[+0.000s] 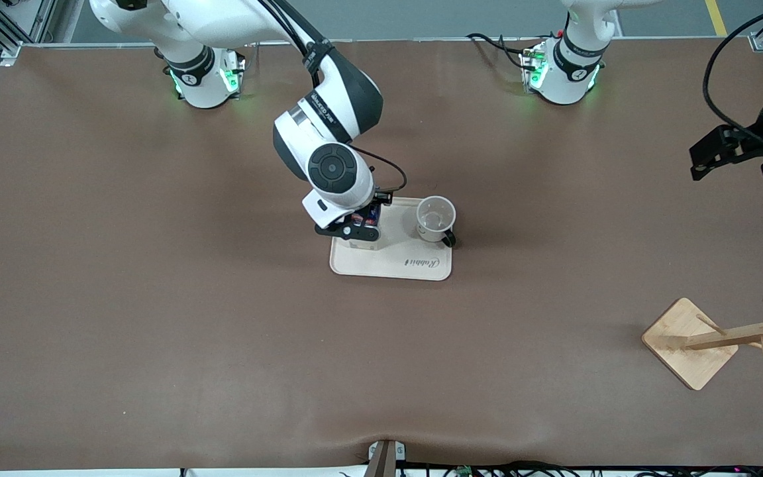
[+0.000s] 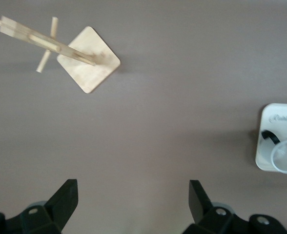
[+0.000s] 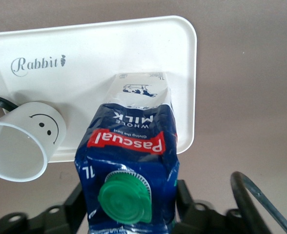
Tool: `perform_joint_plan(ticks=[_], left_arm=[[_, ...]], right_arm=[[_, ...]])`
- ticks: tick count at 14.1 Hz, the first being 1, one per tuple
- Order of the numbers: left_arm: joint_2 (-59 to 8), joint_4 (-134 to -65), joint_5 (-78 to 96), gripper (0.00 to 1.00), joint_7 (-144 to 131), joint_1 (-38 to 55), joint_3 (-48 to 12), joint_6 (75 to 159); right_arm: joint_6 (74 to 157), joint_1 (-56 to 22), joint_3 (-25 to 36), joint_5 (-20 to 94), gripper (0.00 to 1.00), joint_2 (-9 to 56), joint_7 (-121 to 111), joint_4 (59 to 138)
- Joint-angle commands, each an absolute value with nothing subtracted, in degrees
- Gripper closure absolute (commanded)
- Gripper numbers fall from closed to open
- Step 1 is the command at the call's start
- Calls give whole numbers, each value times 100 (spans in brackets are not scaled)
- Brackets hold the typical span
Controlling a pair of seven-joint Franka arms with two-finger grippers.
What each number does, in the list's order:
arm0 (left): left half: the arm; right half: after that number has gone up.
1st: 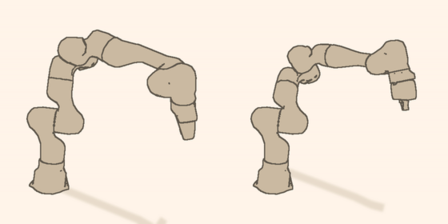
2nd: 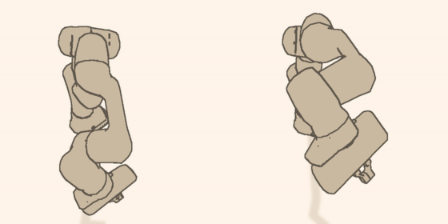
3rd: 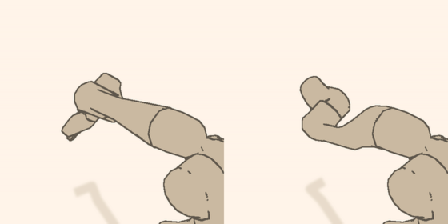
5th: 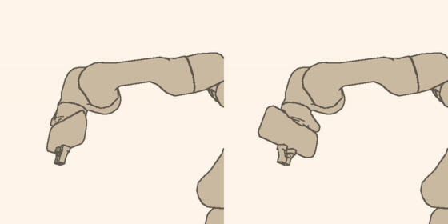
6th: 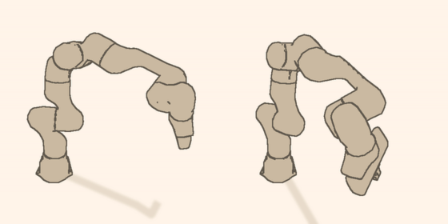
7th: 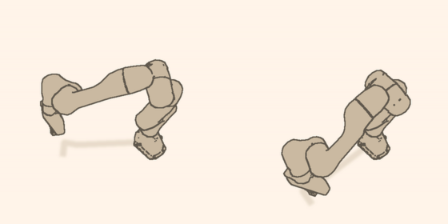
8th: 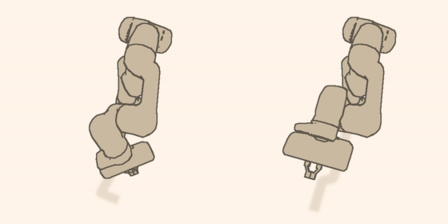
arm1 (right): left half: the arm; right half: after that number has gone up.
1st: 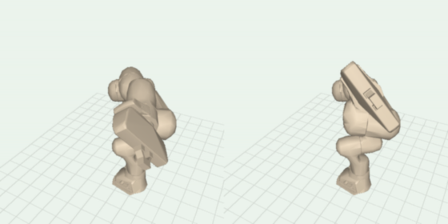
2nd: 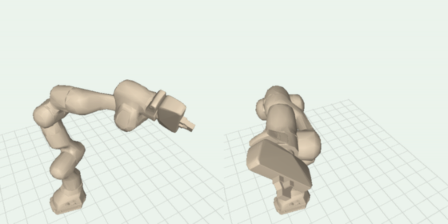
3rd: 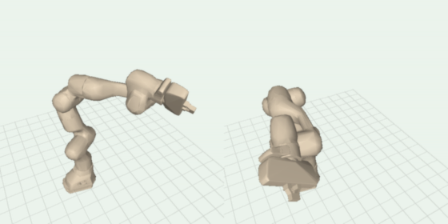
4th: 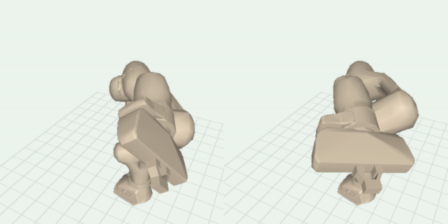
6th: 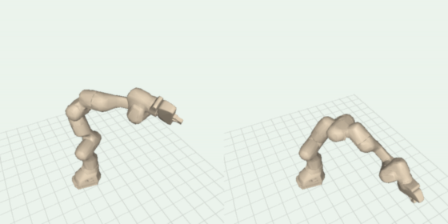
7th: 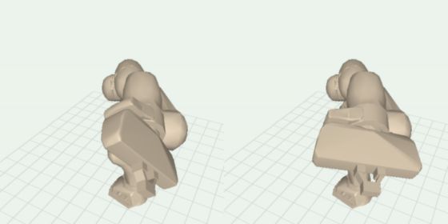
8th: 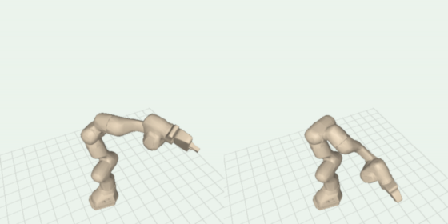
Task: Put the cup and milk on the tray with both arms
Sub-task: 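Carry the milk to the tray while the left gripper withdraws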
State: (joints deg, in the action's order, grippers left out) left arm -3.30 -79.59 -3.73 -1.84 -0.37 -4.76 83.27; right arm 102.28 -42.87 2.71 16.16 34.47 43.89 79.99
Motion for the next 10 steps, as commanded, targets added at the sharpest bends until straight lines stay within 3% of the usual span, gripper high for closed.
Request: perform_joint_plan(ticks=[1, 4, 8, 10], left_arm=[[78, -8375, -167, 0, -9, 333, 43, 8288], [184, -8490, -167, 0, -306, 509, 114, 8279], [264, -8578, -167, 0, -422, 510, 88, 8288], [272, -8569, -167, 0, -431, 518, 79, 8297]], right_arm=[[10143, -4272, 316, 1714, 0, 3498, 4386, 7849], [9890, -4219, 343, 1705, 0, 3306, 4403, 7692], [8379, -3693, 334, 1714, 0, 3296, 4386, 6638], [8026, -3639, 421, 1600, 0, 3270, 4359, 6329]])
